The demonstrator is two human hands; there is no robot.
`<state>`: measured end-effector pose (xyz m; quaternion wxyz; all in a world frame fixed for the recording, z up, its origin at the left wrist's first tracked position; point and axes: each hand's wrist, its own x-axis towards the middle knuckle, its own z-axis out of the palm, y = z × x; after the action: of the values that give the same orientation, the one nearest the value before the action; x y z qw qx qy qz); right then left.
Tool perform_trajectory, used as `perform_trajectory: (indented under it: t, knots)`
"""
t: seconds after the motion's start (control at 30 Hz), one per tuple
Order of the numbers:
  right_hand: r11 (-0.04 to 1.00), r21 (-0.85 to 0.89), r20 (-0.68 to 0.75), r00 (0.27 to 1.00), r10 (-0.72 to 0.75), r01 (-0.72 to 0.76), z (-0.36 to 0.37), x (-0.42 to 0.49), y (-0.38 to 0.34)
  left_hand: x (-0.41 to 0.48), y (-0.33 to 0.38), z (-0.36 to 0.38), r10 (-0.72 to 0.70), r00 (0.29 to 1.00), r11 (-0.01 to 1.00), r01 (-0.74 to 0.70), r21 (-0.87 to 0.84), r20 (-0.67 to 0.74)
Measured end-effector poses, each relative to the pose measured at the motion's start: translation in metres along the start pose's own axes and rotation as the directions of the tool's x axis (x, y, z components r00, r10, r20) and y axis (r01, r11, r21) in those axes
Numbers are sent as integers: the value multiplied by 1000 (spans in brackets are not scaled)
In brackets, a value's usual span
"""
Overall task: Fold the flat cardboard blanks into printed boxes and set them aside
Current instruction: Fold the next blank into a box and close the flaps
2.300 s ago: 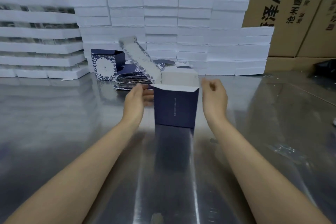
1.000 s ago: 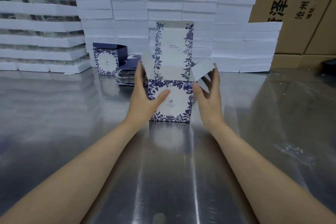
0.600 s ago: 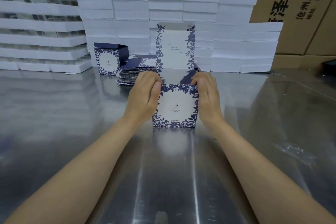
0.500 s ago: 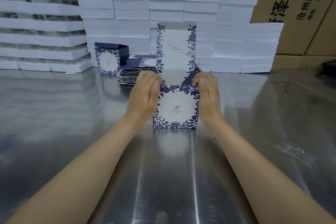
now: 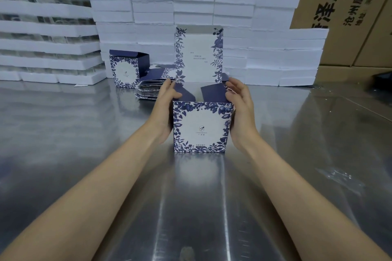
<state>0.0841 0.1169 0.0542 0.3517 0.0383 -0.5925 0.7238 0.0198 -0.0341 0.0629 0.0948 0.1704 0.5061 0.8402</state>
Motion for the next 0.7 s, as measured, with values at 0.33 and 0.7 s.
perform_trajectory:
  t: [0.33,0.7]
  knots:
    - [987,34,50,987,153,-154,8,-3,10,2,10,-4,-6,1000,998,7,-66,9]
    - [994,43,50,994,101,-103,11,-11,-2,-3,-1,-7,155,988,983,-157,98,26]
